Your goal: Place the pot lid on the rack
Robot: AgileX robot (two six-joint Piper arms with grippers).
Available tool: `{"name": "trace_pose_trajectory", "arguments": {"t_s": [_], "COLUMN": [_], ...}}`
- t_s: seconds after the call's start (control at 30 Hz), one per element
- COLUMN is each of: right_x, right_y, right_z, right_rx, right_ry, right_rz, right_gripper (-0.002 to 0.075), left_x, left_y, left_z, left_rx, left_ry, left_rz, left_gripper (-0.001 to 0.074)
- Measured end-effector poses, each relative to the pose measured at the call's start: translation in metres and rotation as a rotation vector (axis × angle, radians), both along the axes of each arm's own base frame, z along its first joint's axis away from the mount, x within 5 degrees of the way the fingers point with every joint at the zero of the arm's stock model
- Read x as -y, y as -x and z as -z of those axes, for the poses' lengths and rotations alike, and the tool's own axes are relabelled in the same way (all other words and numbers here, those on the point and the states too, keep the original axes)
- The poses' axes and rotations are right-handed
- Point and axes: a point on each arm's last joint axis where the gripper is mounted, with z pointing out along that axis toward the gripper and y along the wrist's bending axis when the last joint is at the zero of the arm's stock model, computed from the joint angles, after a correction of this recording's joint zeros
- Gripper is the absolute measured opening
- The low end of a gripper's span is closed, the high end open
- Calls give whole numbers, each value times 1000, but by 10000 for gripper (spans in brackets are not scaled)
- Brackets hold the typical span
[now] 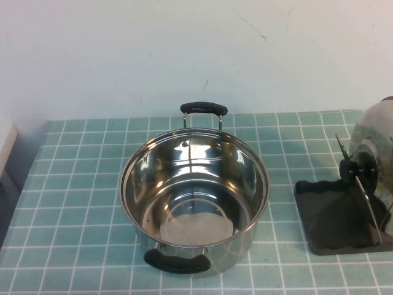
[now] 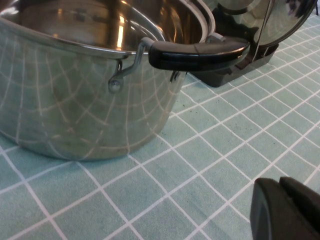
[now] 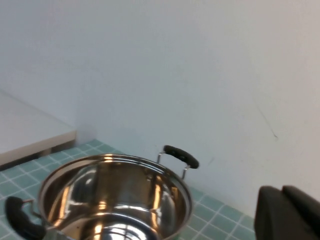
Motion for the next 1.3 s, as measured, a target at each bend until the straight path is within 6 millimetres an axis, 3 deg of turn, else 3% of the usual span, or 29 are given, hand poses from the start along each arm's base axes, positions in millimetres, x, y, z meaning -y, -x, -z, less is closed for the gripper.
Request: {"name": "trace_pose_trajectory", "arguments": {"t_s": [0.17,0.37,0.67,0.87,1.13,1.3], "right_x": [13,40,55,58,57,57], "right_y": [-14,-22,-5,-2,-2,-2], "right_z": [17,55,116,146,146,146], "right_rx": [4,30,-207,-290,-278,-313], "right_ry": [-32,43,87,144,118,2], "right_rz": [175,482,636,667,692,721], "right_gripper": [-1,-1,-1,-1,-1,-1], "left_x": [0,0,0,0,0,0], "left_y": [0,0,0,0,0,0], "left_z": [0,0,0,0,0,0], "left_rx": [0,2,2,2,2,2], "left_ry": [0,-2,-2,-2,-2,-2], "left_rz": [0,1,1,1,-1,-1], "left_gripper": [-2,-2,-2,-2,-2,-2]}}
